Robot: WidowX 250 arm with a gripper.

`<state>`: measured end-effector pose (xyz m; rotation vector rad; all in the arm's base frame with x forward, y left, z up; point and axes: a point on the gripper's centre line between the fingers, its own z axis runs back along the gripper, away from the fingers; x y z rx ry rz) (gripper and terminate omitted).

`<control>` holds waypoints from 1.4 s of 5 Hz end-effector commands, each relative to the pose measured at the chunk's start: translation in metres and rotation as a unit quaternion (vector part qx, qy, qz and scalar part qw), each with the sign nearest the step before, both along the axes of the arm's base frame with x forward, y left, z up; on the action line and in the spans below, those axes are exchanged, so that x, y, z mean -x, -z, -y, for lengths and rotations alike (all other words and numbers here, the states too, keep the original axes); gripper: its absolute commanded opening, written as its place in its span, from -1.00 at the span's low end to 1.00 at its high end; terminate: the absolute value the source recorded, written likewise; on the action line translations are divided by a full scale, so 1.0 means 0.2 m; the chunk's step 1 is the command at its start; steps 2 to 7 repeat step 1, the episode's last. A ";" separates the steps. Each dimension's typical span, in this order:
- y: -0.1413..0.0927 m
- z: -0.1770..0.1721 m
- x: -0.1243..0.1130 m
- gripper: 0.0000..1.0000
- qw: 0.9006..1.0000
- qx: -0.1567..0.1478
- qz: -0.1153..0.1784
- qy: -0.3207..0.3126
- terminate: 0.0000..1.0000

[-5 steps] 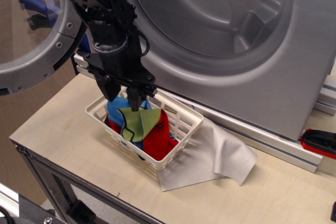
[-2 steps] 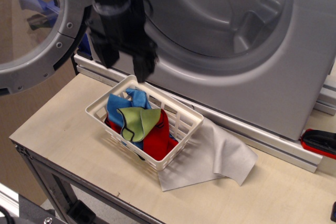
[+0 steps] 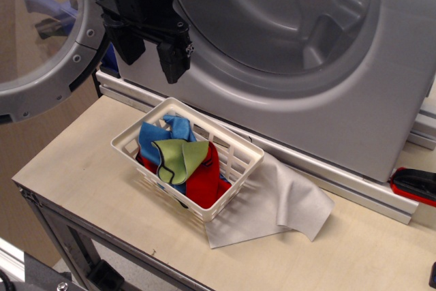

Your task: Take clothes out of laundry machine

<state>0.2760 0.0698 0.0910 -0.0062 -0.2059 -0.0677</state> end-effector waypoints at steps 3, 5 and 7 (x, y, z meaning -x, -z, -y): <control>-0.12 -0.01 -0.04 1.00 1.000 -0.008 0.027 -0.002 1.00; -0.12 -0.01 -0.04 1.00 1.000 -0.008 0.027 -0.002 1.00; -0.12 -0.01 -0.04 1.00 1.000 -0.008 0.027 -0.002 1.00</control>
